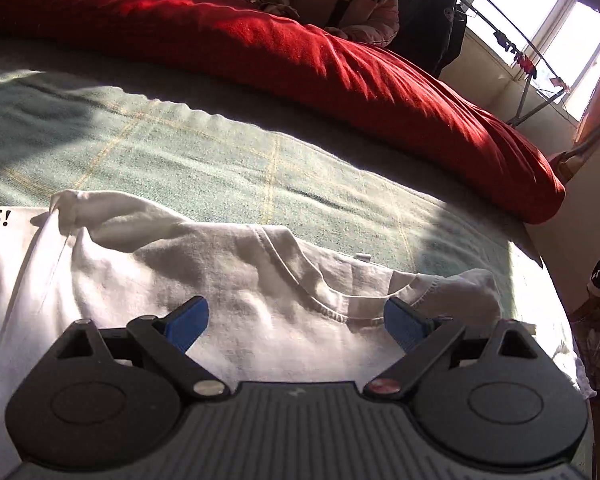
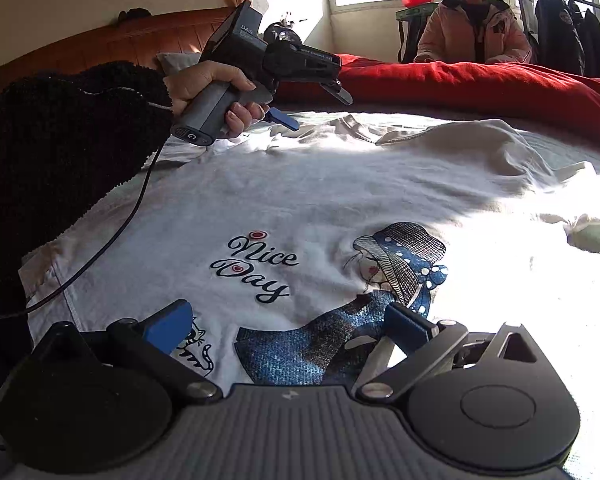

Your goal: Fold clothes

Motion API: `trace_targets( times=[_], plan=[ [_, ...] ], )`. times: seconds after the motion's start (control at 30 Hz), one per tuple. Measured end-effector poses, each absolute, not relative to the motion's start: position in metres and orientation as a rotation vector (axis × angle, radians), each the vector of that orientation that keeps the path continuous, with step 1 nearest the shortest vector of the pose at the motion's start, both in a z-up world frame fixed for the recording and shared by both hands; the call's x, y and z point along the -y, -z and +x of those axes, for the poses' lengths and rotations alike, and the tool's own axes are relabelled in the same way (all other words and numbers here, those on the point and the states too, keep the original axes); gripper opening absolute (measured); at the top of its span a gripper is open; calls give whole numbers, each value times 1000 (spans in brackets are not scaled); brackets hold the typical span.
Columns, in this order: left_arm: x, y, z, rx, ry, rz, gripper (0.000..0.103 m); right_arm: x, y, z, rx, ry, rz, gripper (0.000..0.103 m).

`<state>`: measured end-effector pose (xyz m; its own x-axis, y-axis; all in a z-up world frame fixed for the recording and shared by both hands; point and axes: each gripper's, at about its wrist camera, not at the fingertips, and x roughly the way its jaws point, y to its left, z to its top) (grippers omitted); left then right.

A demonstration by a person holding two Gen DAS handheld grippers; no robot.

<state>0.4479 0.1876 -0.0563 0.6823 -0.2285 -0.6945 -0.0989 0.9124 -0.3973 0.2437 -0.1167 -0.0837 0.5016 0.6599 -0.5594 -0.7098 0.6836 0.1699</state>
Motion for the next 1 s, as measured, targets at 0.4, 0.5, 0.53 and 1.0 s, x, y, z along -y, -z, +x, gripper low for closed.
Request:
trace_targets(
  times=[0.4,0.5,0.53,1.0],
  plan=[
    [-184,69,485,-835,-186,-323,94,118,82,245,-646,-825,-81,103],
    [-180,50,459,-850,-138,-299,94,122,79,245,-653,-823,-46,103],
    [-179,43,449,-856,-127,-287,94,123,78,245,-656,-825,-30,103],
    [-211,42,266,-1030,-99,-302,95,124,60,230,-630,-860,35,103]
  ],
)
